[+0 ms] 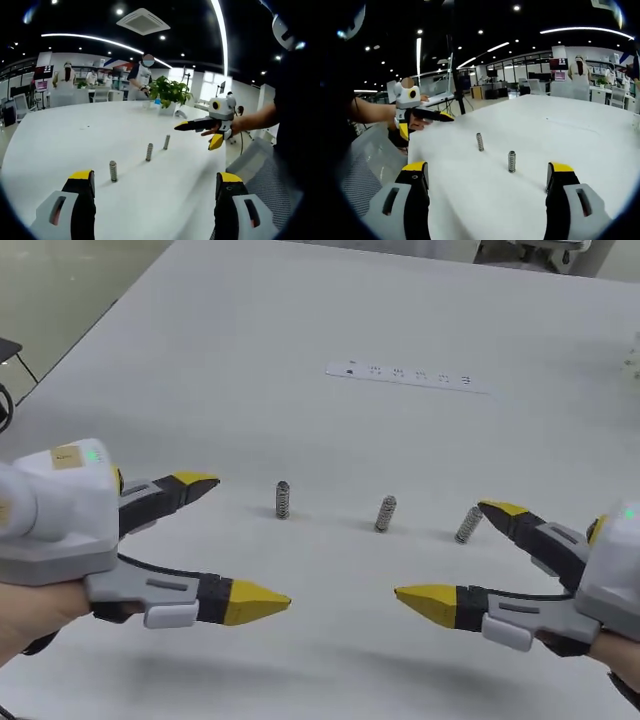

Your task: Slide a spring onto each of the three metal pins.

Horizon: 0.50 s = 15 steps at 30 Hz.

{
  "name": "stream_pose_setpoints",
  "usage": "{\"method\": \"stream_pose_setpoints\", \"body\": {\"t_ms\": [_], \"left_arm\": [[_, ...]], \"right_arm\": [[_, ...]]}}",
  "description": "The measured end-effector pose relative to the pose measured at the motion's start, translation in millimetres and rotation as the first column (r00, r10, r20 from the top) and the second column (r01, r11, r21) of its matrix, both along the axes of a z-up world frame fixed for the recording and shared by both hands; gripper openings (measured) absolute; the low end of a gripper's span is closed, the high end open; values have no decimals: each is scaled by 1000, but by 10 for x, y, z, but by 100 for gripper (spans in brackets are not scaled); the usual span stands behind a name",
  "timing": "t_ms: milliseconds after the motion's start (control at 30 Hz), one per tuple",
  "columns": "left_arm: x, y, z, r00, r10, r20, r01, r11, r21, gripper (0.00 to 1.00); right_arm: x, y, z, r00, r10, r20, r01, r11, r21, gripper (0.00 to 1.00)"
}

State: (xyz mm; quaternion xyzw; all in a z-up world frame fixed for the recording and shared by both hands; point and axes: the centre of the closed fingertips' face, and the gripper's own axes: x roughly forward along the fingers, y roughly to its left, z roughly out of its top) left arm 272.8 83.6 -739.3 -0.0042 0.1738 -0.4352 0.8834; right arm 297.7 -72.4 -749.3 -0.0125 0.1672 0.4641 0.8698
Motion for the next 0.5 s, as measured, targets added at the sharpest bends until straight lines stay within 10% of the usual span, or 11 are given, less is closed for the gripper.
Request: {"method": "stream_pose_setpoints", "body": {"t_ms": [500], "left_arm": [[-37,80,-2,1000,18,-2,-18,1000,-1,98]], "right_arm": [[-89,-150,-131,999,-39,-33,37,999,-39,99]]}}
